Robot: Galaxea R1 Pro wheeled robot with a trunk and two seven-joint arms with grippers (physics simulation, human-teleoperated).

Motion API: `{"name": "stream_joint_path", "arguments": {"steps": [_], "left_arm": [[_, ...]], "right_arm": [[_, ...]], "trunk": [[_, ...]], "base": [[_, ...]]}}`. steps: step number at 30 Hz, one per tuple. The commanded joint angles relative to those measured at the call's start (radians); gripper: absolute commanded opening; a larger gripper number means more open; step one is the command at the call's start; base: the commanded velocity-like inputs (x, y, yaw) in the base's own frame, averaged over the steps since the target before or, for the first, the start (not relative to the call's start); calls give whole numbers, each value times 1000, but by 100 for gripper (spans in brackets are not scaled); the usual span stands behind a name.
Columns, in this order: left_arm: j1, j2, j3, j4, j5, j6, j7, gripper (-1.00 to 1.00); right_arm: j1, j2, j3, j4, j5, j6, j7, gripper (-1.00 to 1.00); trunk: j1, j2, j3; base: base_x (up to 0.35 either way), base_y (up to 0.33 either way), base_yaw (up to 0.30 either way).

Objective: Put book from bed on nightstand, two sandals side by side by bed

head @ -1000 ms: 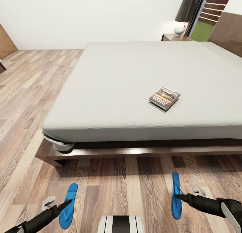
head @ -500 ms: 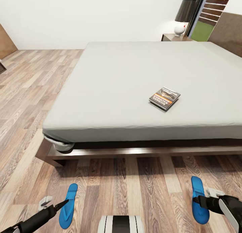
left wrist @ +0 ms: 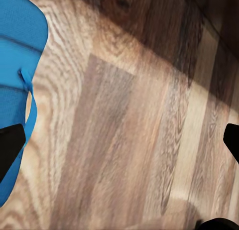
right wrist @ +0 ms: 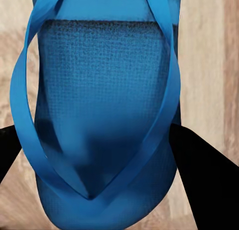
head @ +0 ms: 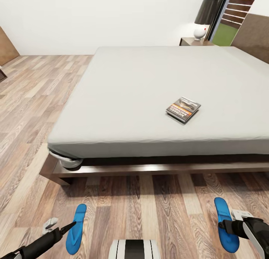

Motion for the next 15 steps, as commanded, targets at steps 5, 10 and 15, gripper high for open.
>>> {"name": "stream_joint_path", "arguments": {"steps": [5, 10, 15], "left_arm": [[0, 0, 2, 0, 5, 12, -1, 100], [0, 1, 2, 0, 5, 12, -1, 100], [0, 1, 2, 0, 5, 12, -1, 100]], "right_arm": [[0, 9, -1, -1, 0, 5, 2, -100], [0, 18, -1, -1, 2, 5, 1, -100], [0, 20, -1, -1, 1, 5, 1, -100]], "trunk": [[0, 0, -1], [0, 0, -1], [0, 0, -1]], "base": [[0, 238, 0], [0, 283, 0], [0, 286, 0]]}}
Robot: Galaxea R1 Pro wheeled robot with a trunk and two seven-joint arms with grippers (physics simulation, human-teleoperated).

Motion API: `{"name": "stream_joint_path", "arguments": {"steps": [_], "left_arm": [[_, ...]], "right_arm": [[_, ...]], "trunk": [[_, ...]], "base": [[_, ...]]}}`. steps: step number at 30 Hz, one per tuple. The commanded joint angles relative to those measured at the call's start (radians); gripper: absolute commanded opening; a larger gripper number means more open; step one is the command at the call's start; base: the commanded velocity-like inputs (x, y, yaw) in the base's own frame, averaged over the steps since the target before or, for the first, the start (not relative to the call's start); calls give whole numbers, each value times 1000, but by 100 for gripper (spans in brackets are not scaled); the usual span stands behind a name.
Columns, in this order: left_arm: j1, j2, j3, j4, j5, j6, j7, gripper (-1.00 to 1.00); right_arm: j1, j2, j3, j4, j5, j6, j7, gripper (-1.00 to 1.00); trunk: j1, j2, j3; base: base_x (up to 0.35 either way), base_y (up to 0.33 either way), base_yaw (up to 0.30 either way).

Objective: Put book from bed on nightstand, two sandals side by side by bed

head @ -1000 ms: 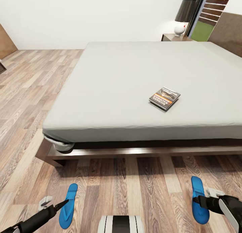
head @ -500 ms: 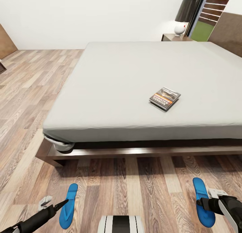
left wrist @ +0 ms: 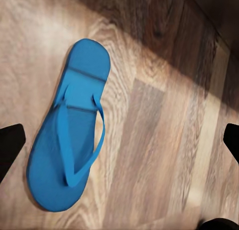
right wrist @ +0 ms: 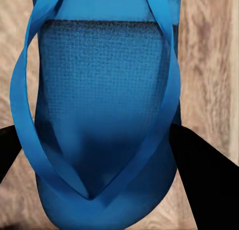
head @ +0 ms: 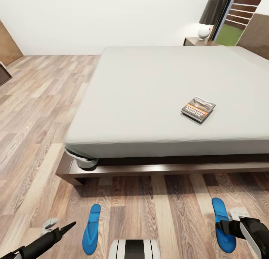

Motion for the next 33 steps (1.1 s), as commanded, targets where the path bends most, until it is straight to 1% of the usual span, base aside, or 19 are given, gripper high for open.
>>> {"name": "stream_joint_path", "arguments": {"steps": [1, 16, 17, 18, 20, 21, 22, 23, 26, 33], "left_arm": [[0, 0, 1, 0, 5, 11, -3, 100], [0, 0, 3, 0, 5, 14, -3, 100], [0, 0, 4, 0, 5, 13, -4, 100], [0, 0, 3, 0, 5, 13, -4, 100], [0, 0, 3, 0, 5, 13, -5, 100], [0, 0, 3, 0, 5, 13, -5, 100], [0, 0, 3, 0, 5, 13, -7, 100], [0, 0, 4, 0, 5, 13, -8, 100], [0, 0, 4, 0, 5, 14, -9, 100], [0, 0, 4, -1, 5, 14, -8, 100]], "right_arm": [[0, 1, -3, -1, -1, 6, 3, -100], [0, 2, -1, 3, 3, 5, 0, -100], [0, 4, 0, 4, 16, 4, -10, -100], [0, 13, 0, 6, 34, 3, -28, -100], [0, 47, -1, 9, 90, 2, -85, -100], [0, 72, -1, 10, 140, 1, -123, -100], [0, 89, -2, 11, 180, 1, -144, -100], [0, 96, -2, 10, 197, 0, -152, -100], [0, 106, -3, 11, 222, 0, -163, -100], [0, 108, -3, 10, 230, 0, -166, -100]], "trunk": [[0, 0, -1], [0, 0, -1], [0, 0, -1], [0, 0, -1], [0, 0, -1], [0, 0, -1], [0, 0, -1], [0, 0, -1], [0, 0, -1], [0, 0, -1]], "base": [[0, 286, 0], [0, 290, 0], [0, 293, 0], [0, 293, 0], [0, 293, 0], [0, 293, 0], [0, 293, 0], [0, 293, 0], [0, 293, 0], [0, 293, 0]]}}
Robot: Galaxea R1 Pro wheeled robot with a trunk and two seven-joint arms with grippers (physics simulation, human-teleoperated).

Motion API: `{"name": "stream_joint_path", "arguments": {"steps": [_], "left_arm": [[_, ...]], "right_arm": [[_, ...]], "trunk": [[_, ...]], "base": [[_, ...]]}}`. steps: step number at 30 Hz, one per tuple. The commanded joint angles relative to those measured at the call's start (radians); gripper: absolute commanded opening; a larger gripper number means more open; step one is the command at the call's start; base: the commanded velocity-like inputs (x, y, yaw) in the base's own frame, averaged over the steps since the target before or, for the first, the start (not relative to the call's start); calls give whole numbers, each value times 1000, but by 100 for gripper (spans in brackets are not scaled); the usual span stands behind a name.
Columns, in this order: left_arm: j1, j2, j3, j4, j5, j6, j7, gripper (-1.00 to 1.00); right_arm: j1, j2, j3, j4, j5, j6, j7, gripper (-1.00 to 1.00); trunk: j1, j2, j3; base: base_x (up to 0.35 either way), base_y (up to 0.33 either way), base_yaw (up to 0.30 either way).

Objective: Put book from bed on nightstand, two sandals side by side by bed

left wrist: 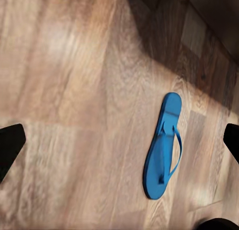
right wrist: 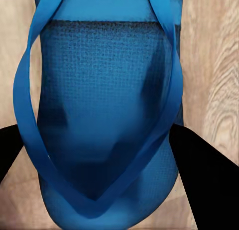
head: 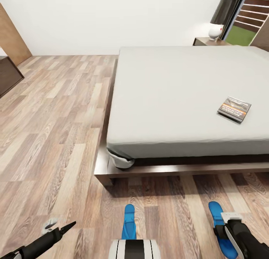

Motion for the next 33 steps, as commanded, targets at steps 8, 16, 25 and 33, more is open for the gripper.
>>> {"name": "stream_joint_path", "arguments": {"steps": [8, 16, 25, 33], "left_arm": [[0, 0, 0, 1, 6, 11, -3, 100], [0, 0, 0, 1, 6, 11, -3, 100], [0, 0, -1, 1, 6, 11, -3, 100], [0, 0, -1, 1, 6, 11, 0, 100]], "right_arm": [[0, -1, -2, -4, -4, 7, 6, -100], [0, -1, 0, -8, -8, 7, 102, -100], [0, -1, -2, -5, 5, -4, 222, -100], [0, -1, -3, -5, 6, -14, 221, -100]], "trunk": [[0, 0, -1], [0, 0, -1], [0, 0, -1], [0, 0, -1]], "base": [[0, 293, 0], [0, 293, 0], [0, 186, 0], [22, 183, 0]]}}
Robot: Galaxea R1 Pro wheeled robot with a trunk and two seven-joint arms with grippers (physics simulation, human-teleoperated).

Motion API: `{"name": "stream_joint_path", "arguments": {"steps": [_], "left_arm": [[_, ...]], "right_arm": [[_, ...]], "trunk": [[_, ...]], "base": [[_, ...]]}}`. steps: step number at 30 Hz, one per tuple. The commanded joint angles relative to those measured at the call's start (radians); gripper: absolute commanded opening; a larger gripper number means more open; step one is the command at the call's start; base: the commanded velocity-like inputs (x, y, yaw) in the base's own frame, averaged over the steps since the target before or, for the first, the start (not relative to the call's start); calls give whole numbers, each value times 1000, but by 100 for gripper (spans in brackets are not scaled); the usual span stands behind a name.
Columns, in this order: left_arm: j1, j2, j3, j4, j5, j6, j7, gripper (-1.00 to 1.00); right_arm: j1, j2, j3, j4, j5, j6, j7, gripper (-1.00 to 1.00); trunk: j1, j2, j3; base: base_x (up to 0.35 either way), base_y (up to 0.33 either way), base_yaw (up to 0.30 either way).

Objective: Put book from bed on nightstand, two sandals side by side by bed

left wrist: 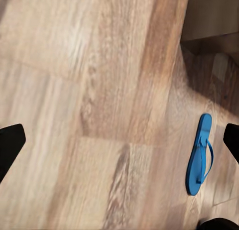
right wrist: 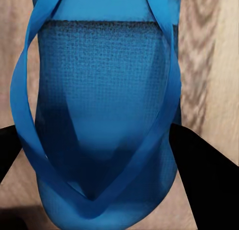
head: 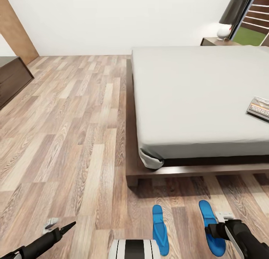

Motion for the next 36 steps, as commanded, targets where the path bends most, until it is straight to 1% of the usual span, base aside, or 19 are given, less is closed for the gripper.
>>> {"name": "stream_joint_path", "arguments": {"steps": [1, 16, 24, 36], "left_arm": [[0, 0, 1, 1, 6, 10, -3, 100], [0, 0, 1, 1, 6, 10, -1, 100], [0, 0, 1, 0, 5, 10, -7, 100], [0, -1, 1, 0, 6, 10, -8, 100]], "right_arm": [[0, 0, -3, -2, 5, 6, 6, -100], [0, 0, -3, -2, 4, 5, 6, -100], [0, 1, -3, -2, 4, 5, 6, -100], [0, 0, -3, -4, 5, 5, 7, -100]], "trunk": [[0, 0, -1], [0, 0, -1], [0, 0, -1], [5, -3, -47]], "base": [[19, 287, 0], [12, 294, 0], [30, 61, 0], [0, 1, 0]]}}
